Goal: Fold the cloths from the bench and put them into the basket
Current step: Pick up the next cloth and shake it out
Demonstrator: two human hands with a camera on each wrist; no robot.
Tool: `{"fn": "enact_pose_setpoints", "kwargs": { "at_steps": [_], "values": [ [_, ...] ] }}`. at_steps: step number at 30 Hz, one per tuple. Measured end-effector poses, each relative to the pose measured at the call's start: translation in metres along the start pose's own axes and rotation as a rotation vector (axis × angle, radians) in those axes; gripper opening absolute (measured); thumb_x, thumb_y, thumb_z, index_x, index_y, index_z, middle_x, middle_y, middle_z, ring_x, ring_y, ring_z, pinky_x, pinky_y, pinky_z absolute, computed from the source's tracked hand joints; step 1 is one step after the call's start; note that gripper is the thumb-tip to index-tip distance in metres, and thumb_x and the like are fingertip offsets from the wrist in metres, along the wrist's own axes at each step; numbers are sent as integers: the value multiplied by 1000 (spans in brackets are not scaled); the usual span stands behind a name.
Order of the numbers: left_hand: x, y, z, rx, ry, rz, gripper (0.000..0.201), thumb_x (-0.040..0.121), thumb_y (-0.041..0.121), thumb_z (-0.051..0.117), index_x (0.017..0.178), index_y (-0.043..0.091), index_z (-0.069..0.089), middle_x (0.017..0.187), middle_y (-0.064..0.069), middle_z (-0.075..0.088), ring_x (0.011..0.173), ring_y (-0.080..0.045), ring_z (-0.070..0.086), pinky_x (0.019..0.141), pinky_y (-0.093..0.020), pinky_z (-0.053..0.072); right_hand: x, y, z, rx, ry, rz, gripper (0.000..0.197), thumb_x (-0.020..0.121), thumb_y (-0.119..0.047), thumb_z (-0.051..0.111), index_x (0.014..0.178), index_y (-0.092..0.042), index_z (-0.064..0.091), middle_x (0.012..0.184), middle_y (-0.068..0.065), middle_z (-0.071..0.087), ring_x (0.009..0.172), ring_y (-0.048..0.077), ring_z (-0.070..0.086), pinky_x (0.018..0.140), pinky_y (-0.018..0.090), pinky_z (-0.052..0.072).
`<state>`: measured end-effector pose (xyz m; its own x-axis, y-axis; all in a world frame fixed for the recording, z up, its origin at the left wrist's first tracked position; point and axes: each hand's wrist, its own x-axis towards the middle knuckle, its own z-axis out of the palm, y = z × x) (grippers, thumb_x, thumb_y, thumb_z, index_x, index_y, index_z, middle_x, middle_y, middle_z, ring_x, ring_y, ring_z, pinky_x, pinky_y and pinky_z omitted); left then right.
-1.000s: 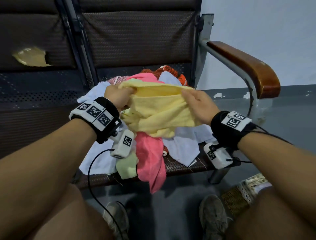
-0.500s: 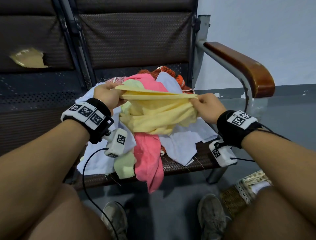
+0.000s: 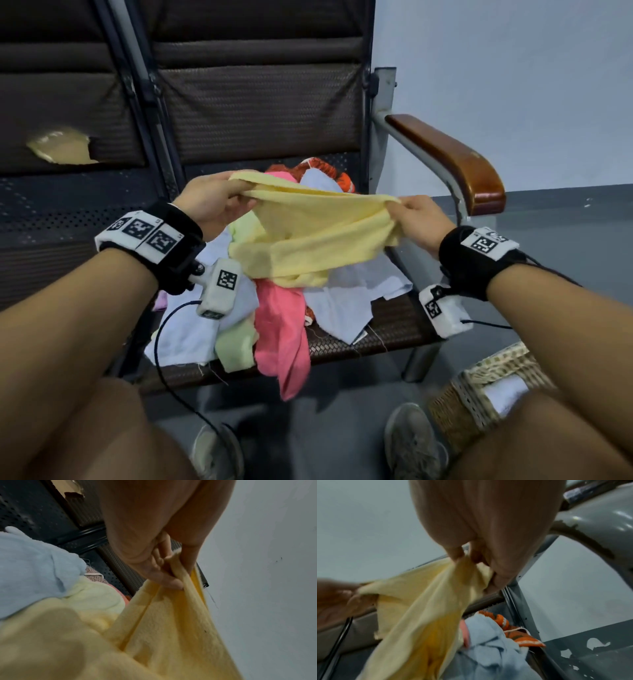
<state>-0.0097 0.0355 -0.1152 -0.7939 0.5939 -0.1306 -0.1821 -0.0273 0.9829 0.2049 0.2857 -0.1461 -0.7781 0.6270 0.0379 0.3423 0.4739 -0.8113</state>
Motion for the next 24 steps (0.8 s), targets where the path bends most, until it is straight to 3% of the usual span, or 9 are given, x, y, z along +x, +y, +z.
{"fn": "enact_pose_setpoints", "kwargs": {
  "at_steps": [3,6,9,11,14,17,20,22,24],
  "values": [
    [-4,25,10,69,77,39,22,94,-2,50,106,2,68,69,-3,61,50,-8,58,60,-20,55,7,-26,-19,114,119,-4,39,98,-36,53,80,-3,64,77,8,57,73,21,54,69,33,41],
    [-1,51,12,343,275,193,27,87,-1,43,84,8,69,59,-9,55,43,-18,50,43,-22,44,9,-50,-38,-1,85,-157,33,90,-39,65,68,-16,55,66,2,53,63,18,50,58,30,37],
    [3,74,6,409,349,263,35,89,3,44,90,15,76,63,-9,61,36,-10,50,39,-18,41,14,-72,-56,-176,74,-290,36,83,-49,74,83,-19,52,89,-1,59,78,16,54,67,33,42],
    [2,91,3,320,324,255,33,92,1,46,92,14,77,69,-9,65,42,-9,56,46,-20,52,19,-85,-68,-299,75,-350,41,78,-60,74,94,-27,55,103,-4,61,91,16,55,74,35,43],
    [1,114,1,249,202,232,38,94,-5,38,96,8,73,85,-12,69,66,-18,65,66,-26,62,21,-103,-82,-444,14,-341,54,71,-78,61,82,-25,66,86,0,63,82,20,57,67,35,42],
    [-1,130,1,236,146,241,30,91,-6,36,94,-2,66,75,-15,56,61,-21,52,51,-21,51,25,-118,-92,-436,43,-349,58,79,-72,62,70,-14,65,74,6,63,72,21,58,65,37,44],
    [-2,139,-3,440,128,356,19,90,12,51,78,1,61,63,-9,50,53,-18,47,57,-29,45,26,-131,-105,-333,98,-342,52,82,-66,65,64,-17,62,60,-8,54,56,3,49,57,29,38],
    [-4,142,-9,695,84,426,31,84,36,73,80,6,68,70,-1,63,61,-14,57,65,-31,47,25,-139,-115,-293,95,-319,49,81,-66,67,66,-19,65,58,-11,56,52,-1,50,56,26,39],
    [-6,144,-13,885,96,512,35,73,50,82,83,18,71,78,6,71,70,-10,63,68,-31,50,22,-144,-123,-268,78,-294,45,80,-64,70,68,-21,69,61,-10,62,54,1,56,57,25,42]
  ]
}}
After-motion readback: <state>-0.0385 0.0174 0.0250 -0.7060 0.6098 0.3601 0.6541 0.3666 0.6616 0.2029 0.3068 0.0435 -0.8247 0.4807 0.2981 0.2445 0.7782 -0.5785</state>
